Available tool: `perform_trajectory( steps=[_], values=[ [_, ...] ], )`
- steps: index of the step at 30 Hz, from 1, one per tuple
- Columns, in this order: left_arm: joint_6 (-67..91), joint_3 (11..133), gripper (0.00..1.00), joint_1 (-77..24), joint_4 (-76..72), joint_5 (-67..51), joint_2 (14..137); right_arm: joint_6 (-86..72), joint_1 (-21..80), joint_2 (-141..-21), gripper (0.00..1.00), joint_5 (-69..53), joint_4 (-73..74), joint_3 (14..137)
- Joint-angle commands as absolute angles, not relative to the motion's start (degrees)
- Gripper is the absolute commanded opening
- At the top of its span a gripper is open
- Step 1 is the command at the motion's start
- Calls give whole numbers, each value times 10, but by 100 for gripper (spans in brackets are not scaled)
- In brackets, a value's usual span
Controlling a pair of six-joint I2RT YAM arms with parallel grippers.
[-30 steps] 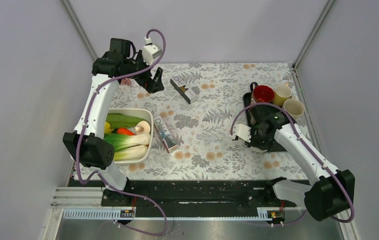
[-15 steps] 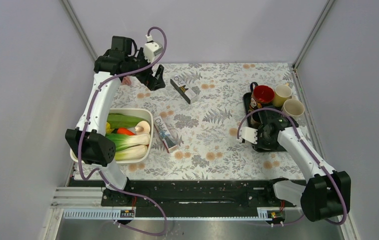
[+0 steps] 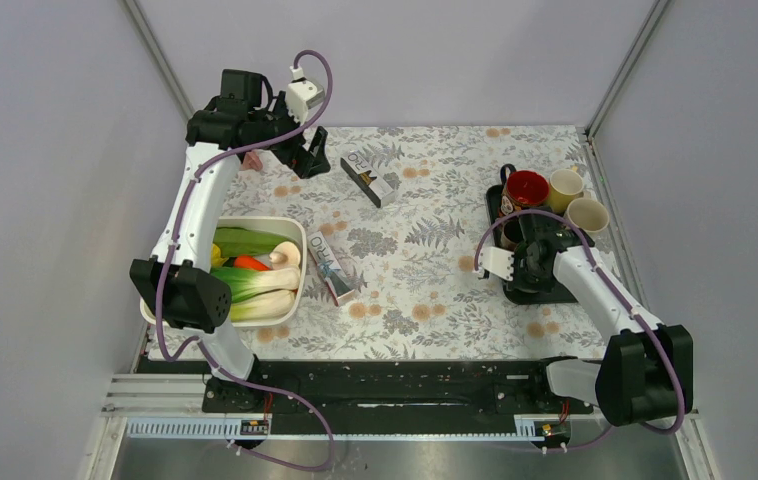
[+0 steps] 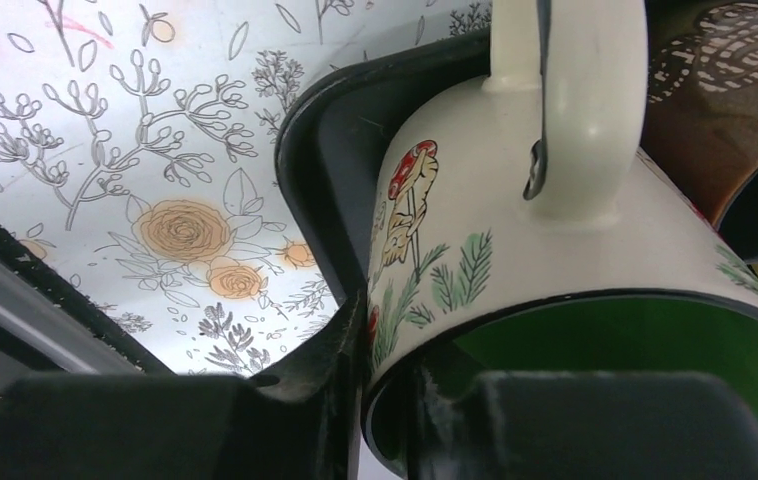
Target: Turn the mug right side up
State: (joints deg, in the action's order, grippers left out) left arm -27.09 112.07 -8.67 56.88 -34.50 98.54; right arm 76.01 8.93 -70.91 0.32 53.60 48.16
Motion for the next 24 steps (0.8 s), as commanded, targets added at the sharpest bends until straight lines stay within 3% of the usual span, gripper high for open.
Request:
perform_trajectory(
  steps=[1,8,12,13,14,18,24],
  values=[
    [-284,1136,99,-81,549,-345,988,758,87,-705,33,3,490,502],
    [-400,1122,99,-76,539,-241,1009,748,88,-681,68,5,489,508],
    [-536,1127,99,-70,488,-121,1048,734,100,-650,77,3,510,536],
    [-588,1132,99,-70,482,-83,1066,732,107,-640,90,2,517,542],
    [-640,1139,97,-68,480,-53,1087,729,114,-630,94,2,522,545],
    [-867,1115,85,-53,459,37,1156,712,147,-589,95,-14,523,548],
    [-1109,1066,68,-25,287,140,1242,686,168,-553,99,-73,490,535]
  ],
)
